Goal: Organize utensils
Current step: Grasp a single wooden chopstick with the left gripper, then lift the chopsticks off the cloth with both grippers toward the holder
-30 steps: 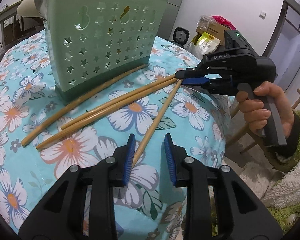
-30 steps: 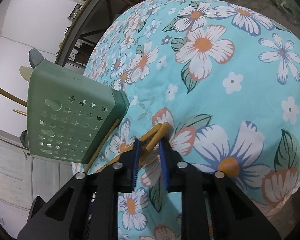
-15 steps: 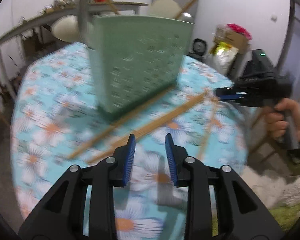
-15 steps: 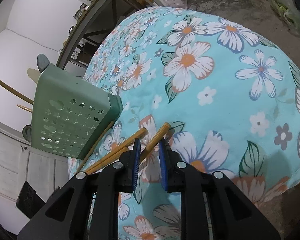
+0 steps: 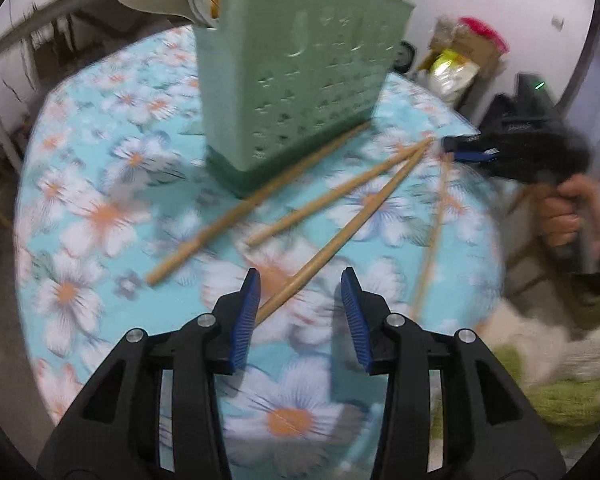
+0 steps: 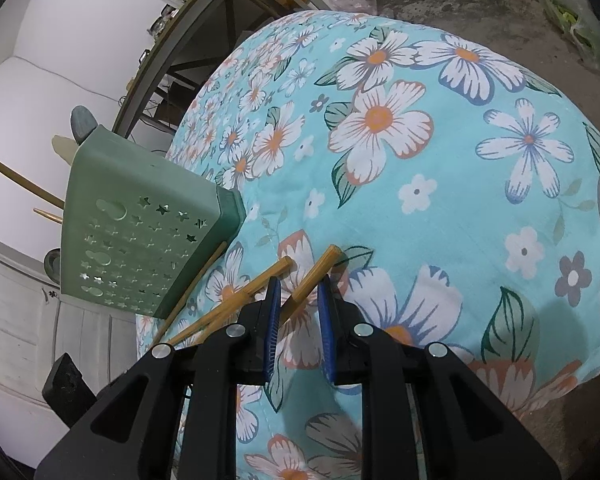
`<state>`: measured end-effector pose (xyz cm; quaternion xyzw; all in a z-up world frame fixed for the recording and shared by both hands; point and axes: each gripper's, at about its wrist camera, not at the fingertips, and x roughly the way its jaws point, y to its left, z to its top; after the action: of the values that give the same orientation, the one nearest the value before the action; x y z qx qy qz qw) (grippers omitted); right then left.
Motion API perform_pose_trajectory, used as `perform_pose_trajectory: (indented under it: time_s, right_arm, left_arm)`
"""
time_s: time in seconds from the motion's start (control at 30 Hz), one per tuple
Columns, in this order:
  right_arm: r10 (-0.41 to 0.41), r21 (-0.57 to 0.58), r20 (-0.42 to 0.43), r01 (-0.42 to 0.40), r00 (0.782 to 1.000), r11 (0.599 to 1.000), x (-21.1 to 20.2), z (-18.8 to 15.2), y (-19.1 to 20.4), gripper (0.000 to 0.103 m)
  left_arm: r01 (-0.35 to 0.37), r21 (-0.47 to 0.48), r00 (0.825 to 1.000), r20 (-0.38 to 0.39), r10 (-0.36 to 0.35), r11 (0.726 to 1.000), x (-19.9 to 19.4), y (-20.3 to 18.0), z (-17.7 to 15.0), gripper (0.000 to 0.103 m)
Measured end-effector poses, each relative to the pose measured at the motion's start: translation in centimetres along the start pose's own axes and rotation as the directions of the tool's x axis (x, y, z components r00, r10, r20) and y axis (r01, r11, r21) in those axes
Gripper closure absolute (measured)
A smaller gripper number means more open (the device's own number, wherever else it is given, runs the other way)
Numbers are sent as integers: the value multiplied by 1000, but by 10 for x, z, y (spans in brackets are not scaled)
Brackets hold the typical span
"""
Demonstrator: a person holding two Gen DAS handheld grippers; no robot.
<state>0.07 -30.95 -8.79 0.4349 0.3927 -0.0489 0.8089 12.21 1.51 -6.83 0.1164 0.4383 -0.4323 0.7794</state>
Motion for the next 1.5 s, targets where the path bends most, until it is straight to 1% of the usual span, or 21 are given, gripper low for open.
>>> perform_pose_trajectory:
  time_s: [0.03, 0.07, 0.2, 0.3, 0.37, 0.43, 0.47, 0.5, 0.57, 0.7, 0.83, 0.9, 1.0, 1.03, 1.07, 1.13, 1.17, 1.27, 1.4, 1.5]
  right_arm:
    - [1, 1, 0, -1, 1000, 1000, 0, 0, 0, 84]
    - [1, 1, 0, -1, 1000, 1000, 0, 0, 0, 84]
    - [4, 5, 4, -4, 1000, 1000, 0, -1, 0, 84]
    - [4, 9, 8, -4, 1000, 1000, 0, -1, -1, 84]
    - [3, 8, 10, -3, 1000, 1000, -1, -1, 0, 84]
    - [5, 7, 12, -5, 1000, 1000, -1, -2, 0, 84]
    - [5, 6, 12, -5, 1000, 1000, -1, -2, 0, 84]
    - [7, 4, 13, -7, 1000, 1000, -2, -2, 0, 84]
    - [12, 5, 13, -12, 1000, 1000, -2, -3, -1, 85]
    - [17, 6, 12, -17, 1000, 1000, -3, -3, -2, 85]
    - [18, 6, 12, -18, 1000, 1000, -4, -2, -2, 85]
    - [19, 6, 12, -20, 1000, 1000, -4, -2, -2, 85]
    - [22, 9, 12, -22, 1000, 1000, -4, -2, -2, 85]
    - [22, 9, 11, -22, 1000, 1000, -4, -2, -2, 85]
    - [22, 9, 11, -22, 1000, 1000, -4, -2, -2, 85]
    - [21, 8, 11, -21, 1000, 1000, -4, -2, -2, 85]
    - [21, 8, 10, -21, 1000, 1000, -4, -2, -2, 85]
    - [21, 7, 9, -21, 1000, 1000, -4, -2, -2, 85]
    - [20, 7, 9, -20, 1000, 1000, -5, -2, -1, 85]
    - [21, 7, 8, -21, 1000, 1000, -5, -2, -1, 84]
  left_arm:
    - [9, -4, 1000, 5, -9, 1000, -2, 0, 0, 63]
    - [1, 1, 1000, 6, -1, 1000, -4, -2, -2, 63]
    - [-81, 74, 997, -15, 82, 994, 7, -15, -3, 64]
    - [-146, 153, 989, -4, 148, 977, 14, -27, -5, 65]
    - [-148, 176, 989, 5, 150, 973, 14, -32, -4, 79]
    - [-148, 193, 989, 10, 149, 970, 14, -37, -5, 86]
    - [-157, 208, 987, 17, 157, 965, 13, -40, -7, 93]
    - [-158, 216, 987, 24, 157, 963, 11, -42, -9, 94]
    - [-134, 204, 991, 20, 132, 970, 8, -43, -12, 95]
    - [-100, 180, 995, -1, 102, 979, -3, -38, -24, 96]
    - [-126, 192, 990, -30, 134, 973, -18, -31, -37, 97]
    - [-137, 183, 988, -50, 148, 974, -22, -25, -42, 96]
    - [-146, 165, 986, -56, 157, 975, -28, -20, -45, 95]
    - [-149, 163, 986, -55, 159, 975, -27, -19, -43, 90]
    - [-152, 161, 986, -49, 162, 975, -28, -19, -41, 83]
    - [-138, 142, 990, -21, 142, 980, -29, -20, -33, 78]
    - [-123, 131, 992, -6, 125, 984, -28, -21, -28, 78]
    - [-120, 141, 993, 15, 119, 983, -18, -30, -13, 78]
    - [-143, 157, 990, 40, 139, 977, 4, -42, 13, 78]
    - [-156, 141, 987, 71, 147, 978, 16, -44, 35, 78]
